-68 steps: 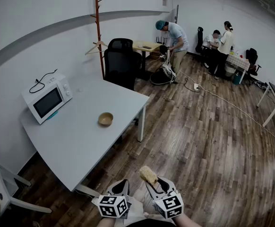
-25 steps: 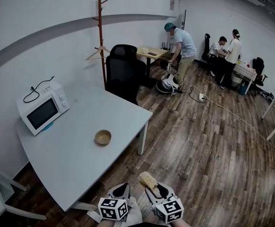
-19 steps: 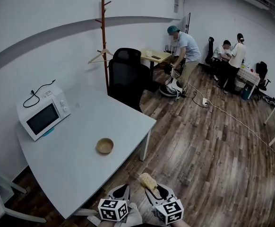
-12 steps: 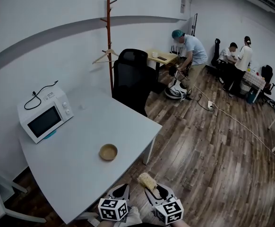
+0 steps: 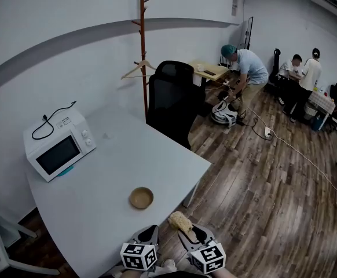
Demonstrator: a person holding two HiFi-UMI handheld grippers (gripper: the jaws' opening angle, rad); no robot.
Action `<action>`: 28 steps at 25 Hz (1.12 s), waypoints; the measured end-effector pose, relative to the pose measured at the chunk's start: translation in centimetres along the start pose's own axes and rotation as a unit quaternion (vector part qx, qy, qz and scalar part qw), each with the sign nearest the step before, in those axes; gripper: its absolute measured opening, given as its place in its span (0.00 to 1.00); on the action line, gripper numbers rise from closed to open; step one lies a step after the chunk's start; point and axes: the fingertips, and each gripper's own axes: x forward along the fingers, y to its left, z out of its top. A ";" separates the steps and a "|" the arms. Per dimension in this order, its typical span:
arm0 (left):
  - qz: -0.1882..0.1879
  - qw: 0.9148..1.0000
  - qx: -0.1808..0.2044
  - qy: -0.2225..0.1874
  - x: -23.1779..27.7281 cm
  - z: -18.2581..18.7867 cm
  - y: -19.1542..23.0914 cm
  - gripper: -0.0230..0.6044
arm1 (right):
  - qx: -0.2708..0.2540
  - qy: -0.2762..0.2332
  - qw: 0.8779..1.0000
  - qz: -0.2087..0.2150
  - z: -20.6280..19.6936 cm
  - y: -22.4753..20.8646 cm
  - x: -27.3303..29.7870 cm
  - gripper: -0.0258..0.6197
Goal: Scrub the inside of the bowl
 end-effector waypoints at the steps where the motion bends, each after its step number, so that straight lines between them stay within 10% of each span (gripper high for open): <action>1: 0.002 1.000 0.000 -0.002 0.2 0.3 0.5 0.07 | -0.001 0.000 1.000 0.002 0.1 -0.1 0.6 0.31; 17: 0.085 0.996 -0.031 -0.019 0.9 2.6 7.4 0.07 | -0.017 0.007 0.997 0.080 2.8 0.2 8.5 0.31; 28: 0.190 0.977 -0.088 -0.043 2.2 3.2 12.5 0.07 | -0.056 0.032 0.981 0.185 5.0 -1.1 15.6 0.31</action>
